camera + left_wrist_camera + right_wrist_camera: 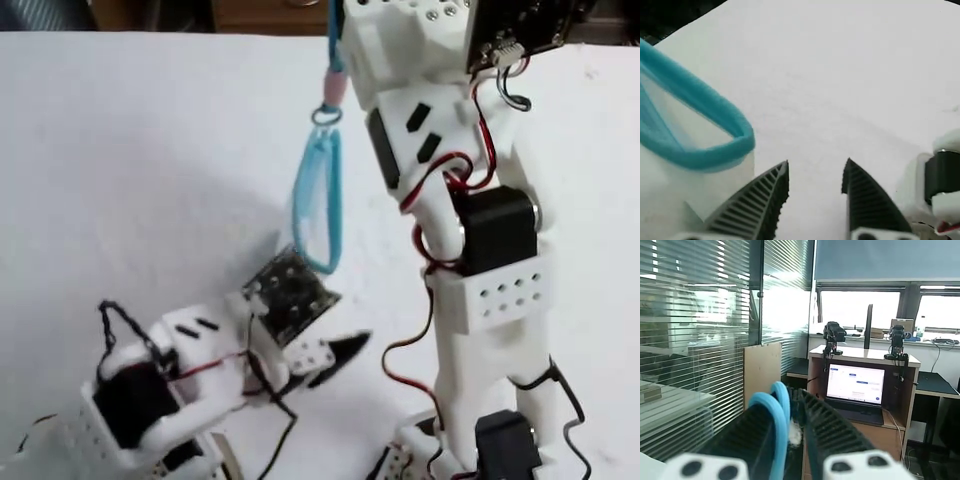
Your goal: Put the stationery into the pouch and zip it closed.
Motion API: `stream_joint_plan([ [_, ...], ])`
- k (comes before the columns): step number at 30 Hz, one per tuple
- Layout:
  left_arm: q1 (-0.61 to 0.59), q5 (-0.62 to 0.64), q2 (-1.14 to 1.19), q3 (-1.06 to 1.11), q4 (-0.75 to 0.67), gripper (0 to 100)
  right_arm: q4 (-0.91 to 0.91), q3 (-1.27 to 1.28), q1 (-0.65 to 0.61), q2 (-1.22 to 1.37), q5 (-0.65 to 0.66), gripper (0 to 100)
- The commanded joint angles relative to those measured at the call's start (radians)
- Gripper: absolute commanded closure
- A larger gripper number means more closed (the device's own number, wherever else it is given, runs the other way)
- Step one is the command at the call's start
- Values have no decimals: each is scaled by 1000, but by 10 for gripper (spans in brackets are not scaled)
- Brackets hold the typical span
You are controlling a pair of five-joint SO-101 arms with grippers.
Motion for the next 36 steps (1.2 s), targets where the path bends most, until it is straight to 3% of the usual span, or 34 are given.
stream_joint_plan([
  [1,-50,-61,39,-3,-68,907,-15,-40,-2,-4,-9,983],
  [4,-101,-132,53,-3,-98,984,-15,-40,-4,-4,-9,983],
  [18,-483,-163,50,-21,-3,976,-15,-40,-5,-4,-9,983],
  [25,-673,-163,51,-21,-103,976,-22,-66,-19,-16,-3,983],
  [32,-676,-153,51,-23,-255,973,-1,-140,-136,-25,9,983],
  [36,-656,-155,51,-98,-169,973,28,-135,-173,-12,86,983],
])
